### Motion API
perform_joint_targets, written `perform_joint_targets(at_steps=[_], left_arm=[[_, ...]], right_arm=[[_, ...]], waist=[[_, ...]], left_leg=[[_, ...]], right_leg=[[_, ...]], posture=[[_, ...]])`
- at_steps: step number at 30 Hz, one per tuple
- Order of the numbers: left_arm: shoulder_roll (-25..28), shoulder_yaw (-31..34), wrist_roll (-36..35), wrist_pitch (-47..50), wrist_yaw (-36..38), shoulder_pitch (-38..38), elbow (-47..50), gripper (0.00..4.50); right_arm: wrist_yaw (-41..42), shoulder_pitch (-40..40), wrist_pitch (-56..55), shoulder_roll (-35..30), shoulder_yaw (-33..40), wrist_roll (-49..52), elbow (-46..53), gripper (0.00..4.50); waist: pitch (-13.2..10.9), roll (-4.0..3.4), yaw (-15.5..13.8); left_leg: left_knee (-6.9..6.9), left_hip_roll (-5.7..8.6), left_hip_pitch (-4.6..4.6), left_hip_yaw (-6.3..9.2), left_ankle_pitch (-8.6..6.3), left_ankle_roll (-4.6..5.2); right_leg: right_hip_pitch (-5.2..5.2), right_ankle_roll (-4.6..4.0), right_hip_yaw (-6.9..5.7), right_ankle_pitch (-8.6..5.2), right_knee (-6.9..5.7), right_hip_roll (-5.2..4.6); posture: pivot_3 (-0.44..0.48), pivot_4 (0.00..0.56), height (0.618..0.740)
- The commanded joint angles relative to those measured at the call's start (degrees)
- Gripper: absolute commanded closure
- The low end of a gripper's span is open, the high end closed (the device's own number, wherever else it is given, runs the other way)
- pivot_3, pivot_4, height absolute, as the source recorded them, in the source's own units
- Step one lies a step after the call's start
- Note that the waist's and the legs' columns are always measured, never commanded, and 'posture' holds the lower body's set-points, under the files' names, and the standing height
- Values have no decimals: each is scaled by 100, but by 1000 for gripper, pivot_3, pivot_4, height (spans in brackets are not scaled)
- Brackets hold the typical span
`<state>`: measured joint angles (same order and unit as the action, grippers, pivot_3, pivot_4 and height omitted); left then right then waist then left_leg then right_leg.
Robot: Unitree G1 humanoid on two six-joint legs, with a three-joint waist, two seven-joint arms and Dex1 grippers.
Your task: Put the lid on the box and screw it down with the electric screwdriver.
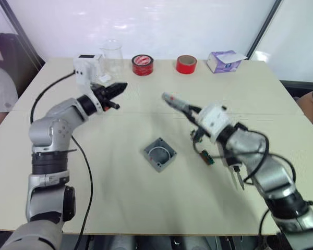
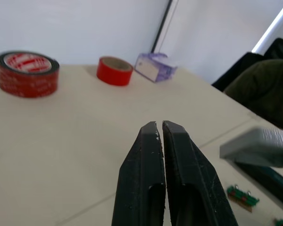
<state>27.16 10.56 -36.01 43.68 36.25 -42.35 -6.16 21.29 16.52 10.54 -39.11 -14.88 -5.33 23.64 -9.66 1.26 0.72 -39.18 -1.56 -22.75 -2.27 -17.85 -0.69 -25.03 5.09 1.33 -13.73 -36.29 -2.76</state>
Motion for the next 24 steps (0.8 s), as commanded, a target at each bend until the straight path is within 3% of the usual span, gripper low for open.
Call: perform_joint_targets(at_steps=[1,8,12,24], left_arm=[[96,-167,-20,106,189,-64,336,4462],[269,-1005,310,107,716,61,792,4462],[437,-1735,660,-182,1343,49,966,4462],[272,-1971,1080,-570,1803,-251,315,4462]], right_arm=[[-204,-536,-617,-270,-256,-1391,814,4339],[-56,-1313,-1031,-361,-500,-3017,1257,4339],[113,-1397,-891,-3,-684,-3777,1347,4339],[240,-1255,-966,768,-762,-4964,1063,4339]], waist=[[0,0,-2],[0,0,0],[0,0,-4],[0,0,-10]], left_leg=[[0,0,1,1,2,-4],[0,0,29,1,11,-19],[0,1,32,-10,12,-20],[-2,2,32,-13,13,-22]], right_leg=[[1,0,0,0,-1,1],[26,-2,0,-2,-2,12],[29,-3,-1,-2,-2,14],[31,-4,-2,-3,-2,14]], posture=[[0,150,740],[0,150,740],[0,150,740],[0,150,740]])
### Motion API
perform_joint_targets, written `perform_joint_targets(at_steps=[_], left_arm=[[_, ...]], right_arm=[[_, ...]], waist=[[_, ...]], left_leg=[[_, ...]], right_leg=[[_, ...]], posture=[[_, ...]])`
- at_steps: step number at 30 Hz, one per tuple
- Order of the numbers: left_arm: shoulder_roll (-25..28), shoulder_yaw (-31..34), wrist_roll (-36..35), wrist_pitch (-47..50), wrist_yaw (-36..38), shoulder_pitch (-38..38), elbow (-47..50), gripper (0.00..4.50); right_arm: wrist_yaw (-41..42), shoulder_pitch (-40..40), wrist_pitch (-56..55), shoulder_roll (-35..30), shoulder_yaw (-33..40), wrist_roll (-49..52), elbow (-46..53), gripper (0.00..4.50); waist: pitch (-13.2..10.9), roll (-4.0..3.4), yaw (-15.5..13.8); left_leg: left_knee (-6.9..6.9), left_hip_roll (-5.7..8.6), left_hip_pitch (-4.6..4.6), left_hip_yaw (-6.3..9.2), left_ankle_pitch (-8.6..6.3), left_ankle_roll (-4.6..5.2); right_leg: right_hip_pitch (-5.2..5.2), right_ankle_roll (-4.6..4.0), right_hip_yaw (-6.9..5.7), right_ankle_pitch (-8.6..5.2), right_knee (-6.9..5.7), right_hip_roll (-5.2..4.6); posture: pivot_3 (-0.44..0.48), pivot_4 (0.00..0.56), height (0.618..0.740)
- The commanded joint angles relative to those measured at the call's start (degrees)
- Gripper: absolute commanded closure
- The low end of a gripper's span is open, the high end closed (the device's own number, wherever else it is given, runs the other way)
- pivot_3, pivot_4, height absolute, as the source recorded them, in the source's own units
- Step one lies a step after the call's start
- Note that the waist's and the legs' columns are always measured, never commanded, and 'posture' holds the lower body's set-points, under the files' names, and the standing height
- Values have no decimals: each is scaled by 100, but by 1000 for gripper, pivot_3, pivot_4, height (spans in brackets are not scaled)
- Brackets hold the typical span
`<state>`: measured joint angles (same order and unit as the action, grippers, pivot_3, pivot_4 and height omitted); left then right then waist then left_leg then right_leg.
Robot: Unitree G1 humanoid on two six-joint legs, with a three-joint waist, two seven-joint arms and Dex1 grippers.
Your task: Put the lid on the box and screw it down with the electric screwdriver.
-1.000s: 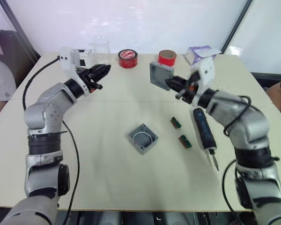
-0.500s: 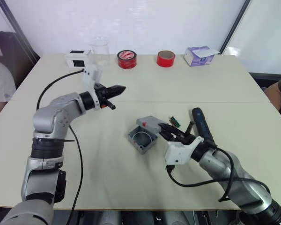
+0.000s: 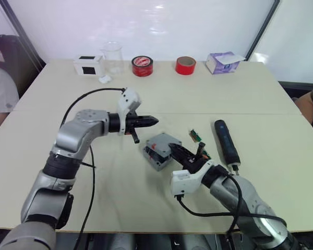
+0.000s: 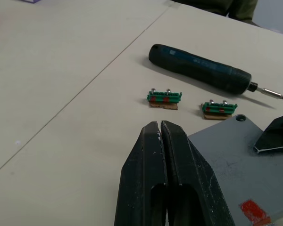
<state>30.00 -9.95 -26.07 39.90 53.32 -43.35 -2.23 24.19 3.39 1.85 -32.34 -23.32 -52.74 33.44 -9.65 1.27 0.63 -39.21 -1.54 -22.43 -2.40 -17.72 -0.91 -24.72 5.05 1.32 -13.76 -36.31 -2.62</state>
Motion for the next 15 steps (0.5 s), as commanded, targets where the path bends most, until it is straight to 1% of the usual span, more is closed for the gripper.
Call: perform_joint_targets(at_steps=[1,6,15], left_arm=[[-21,76,118,-230,123,-149,-129,4462],[-68,22,220,-308,261,-124,-229,4462],[-58,-140,403,-395,459,59,-81,4462]], right_arm=[[-51,58,-111,127,75,-268,70,4339],[-78,-32,-252,228,38,-442,-43,4339],[-67,-272,-464,286,78,-601,-103,4339]], waist=[[0,0,0],[0,0,1],[0,0,3]], left_leg=[[0,0,0,1,0,0],[0,0,0,1,0,0],[0,0,2,2,0,0]], right_leg=[[0,0,0,0,0,0],[0,1,0,0,0,0],[2,1,-1,0,-2,0]], posture=[[0,150,740],[0,150,740],[0,150,740]])
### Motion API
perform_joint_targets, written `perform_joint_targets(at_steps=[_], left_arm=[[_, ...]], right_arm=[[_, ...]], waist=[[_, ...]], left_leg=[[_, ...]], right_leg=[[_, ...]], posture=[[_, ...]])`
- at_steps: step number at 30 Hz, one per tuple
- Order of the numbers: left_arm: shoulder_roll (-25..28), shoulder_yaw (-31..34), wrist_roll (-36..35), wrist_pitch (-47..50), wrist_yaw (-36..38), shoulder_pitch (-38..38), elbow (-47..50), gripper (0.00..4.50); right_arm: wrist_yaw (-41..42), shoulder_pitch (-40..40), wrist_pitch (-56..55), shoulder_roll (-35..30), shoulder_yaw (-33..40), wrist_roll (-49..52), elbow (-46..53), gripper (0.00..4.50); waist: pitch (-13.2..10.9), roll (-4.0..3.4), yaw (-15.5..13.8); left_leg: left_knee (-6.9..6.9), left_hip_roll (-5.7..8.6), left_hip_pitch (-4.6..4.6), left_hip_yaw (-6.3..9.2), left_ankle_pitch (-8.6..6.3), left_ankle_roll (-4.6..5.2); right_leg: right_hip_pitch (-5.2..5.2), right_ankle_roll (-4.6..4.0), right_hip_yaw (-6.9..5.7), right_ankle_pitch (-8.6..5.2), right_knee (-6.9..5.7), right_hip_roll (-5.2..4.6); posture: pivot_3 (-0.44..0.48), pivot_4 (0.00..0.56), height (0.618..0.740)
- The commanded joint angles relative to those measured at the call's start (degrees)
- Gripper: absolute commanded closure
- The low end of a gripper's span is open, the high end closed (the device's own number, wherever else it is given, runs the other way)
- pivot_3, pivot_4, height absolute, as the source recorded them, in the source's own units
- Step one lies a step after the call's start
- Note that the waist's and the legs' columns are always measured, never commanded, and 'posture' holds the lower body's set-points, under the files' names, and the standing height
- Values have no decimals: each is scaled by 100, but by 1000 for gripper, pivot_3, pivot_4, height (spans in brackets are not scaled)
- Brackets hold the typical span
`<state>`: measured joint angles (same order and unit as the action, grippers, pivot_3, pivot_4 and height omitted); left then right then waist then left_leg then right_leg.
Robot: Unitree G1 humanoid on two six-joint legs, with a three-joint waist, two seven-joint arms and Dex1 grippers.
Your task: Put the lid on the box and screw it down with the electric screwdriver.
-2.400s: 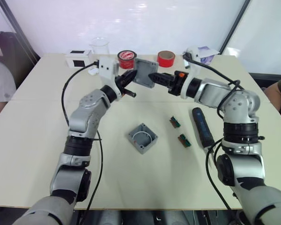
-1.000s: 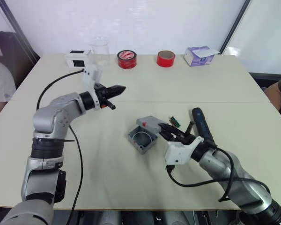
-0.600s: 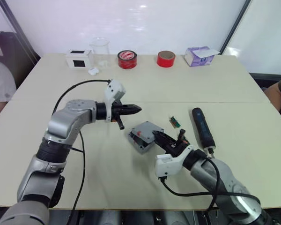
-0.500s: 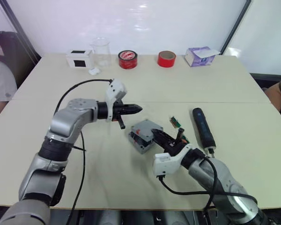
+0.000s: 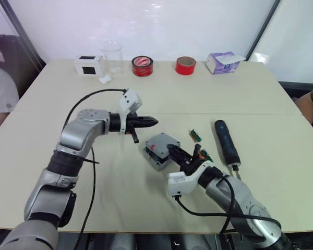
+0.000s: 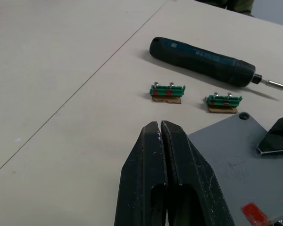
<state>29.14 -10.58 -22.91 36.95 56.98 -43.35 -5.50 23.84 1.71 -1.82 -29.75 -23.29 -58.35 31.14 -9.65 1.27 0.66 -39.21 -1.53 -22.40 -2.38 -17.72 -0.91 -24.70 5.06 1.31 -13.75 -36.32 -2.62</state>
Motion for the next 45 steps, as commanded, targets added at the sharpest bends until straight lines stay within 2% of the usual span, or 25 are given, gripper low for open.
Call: perform_joint_targets(at_steps=[1,34,44,45], left_arm=[[25,-97,104,-105,106,83,275,4462],[77,-206,187,2,259,233,572,4462],[281,-794,664,-279,560,488,715,4462],[296,-885,747,-322,575,525,738,4494]], right_arm=[[-36,-120,-124,24,92,-48,137,4339],[-23,51,-382,331,47,-301,-227,4339],[-9,-128,-429,282,23,-312,-323,4339],[-18,-160,-436,268,37,-307,-317,3839]], waist=[[0,0,1],[0,0,0],[5,2,-9],[7,3,-10]], left_leg=[[0,0,2,0,0,0],[-3,0,6,1,1,-1],[-3,0,11,1,0,-1],[-4,0,12,5,0,-1]], right_leg=[[1,0,0,0,-1,0],[5,0,0,0,-7,0],[10,0,0,0,-7,0],[14,0,-3,0,-7,0]], posture=[[0,150,740],[0,150,740],[0,150,740],[0,150,740]])
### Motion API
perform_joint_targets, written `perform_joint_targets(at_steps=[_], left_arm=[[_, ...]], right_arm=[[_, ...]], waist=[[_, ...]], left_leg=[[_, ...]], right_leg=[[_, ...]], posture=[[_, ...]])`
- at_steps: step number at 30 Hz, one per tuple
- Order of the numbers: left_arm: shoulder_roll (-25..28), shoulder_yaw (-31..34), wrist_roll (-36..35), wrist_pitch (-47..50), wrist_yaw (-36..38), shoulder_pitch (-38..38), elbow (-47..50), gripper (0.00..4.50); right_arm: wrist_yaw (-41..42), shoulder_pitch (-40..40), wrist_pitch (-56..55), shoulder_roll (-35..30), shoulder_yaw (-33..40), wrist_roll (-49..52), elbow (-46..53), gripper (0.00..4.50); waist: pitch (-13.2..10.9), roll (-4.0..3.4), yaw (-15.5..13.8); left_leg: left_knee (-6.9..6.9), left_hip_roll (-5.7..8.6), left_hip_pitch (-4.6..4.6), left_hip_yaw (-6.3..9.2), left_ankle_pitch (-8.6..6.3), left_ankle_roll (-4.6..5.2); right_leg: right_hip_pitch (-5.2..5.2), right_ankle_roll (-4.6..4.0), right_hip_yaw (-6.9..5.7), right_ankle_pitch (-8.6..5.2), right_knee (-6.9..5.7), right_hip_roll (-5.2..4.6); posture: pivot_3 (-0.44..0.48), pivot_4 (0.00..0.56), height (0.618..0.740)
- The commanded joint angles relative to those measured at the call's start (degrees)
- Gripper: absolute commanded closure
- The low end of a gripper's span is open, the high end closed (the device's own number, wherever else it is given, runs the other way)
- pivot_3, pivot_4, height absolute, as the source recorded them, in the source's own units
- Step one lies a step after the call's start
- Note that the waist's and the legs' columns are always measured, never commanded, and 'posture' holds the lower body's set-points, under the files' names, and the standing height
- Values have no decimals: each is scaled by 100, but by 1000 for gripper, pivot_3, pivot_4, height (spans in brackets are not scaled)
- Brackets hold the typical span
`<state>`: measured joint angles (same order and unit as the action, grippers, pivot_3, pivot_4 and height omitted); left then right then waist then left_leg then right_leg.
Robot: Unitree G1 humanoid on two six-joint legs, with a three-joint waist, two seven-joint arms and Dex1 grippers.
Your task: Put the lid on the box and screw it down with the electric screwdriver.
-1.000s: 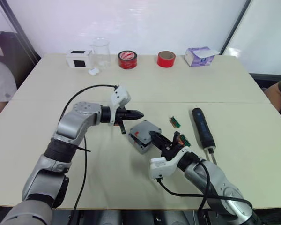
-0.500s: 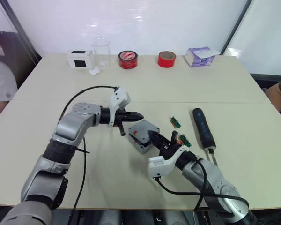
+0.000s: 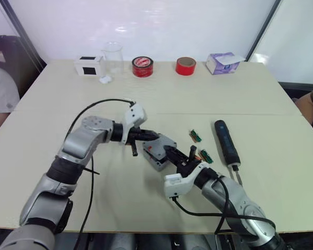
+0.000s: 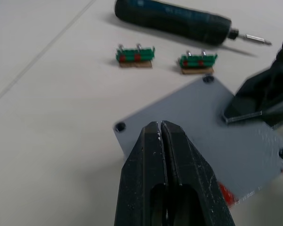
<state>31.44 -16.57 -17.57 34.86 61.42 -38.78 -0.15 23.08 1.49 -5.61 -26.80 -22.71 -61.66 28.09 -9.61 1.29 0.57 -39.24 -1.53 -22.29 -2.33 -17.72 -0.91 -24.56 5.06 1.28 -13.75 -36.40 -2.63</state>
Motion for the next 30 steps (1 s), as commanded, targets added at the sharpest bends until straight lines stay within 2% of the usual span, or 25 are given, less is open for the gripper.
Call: perform_joint_targets(at_steps=[1,2,4,6,10,28,30], left_arm=[[76,-363,284,-159,136,103,223,4500],[87,-441,357,-163,138,130,241,4500],[109,-625,564,-222,113,189,238,4500],[119,-746,698,-290,112,252,245,4500],[95,-839,783,-268,133,369,339,4500],[83,-986,1003,-522,192,734,364,4500],[71,-996,1034,-560,185,740,336,4500]], right_arm=[[60,-169,-56,-36,-11,32,-3,3336],[62,-198,-56,-43,-1,40,5,3195],[62,-241,-66,-58,29,44,33,2426],[79,-269,-77,-81,65,58,77,1850],[159,-380,-76,-119,157,113,253,1850],[349,-951,-156,-222,629,567,797,1850],[337,-1025,-197,-256,704,629,835,2367]], waist=[[7,-1,-5],[7,-1,-7],[18,6,4],[23,8,-4],[26,9,-4],[98,21,-38],[105,28,-41]], left_leg=[[0,0,2,0,0,0],[0,1,7,0,0,0],[0,2,12,-2,0,1],[0,2,29,-2,-1,1],[6,2,104,0,-9,16],[6,1,105,0,-12,21],[6,2,105,-2,-13,22]], right_leg=[[2,0,0,0,0,0],[8,0,0,0,1,-1],[12,-1,1,-1,2,-2],[30,-3,1,-2,2,-2],[111,-20,-1,-16,16,-2],[115,-22,-1,-19,22,-4],[116,-23,0,-19,24,-4]], posture=[[0,150,740],[0,150,740],[0,150,740],[0,150,740],[0,150,740],[0,150,740],[0,150,740]])
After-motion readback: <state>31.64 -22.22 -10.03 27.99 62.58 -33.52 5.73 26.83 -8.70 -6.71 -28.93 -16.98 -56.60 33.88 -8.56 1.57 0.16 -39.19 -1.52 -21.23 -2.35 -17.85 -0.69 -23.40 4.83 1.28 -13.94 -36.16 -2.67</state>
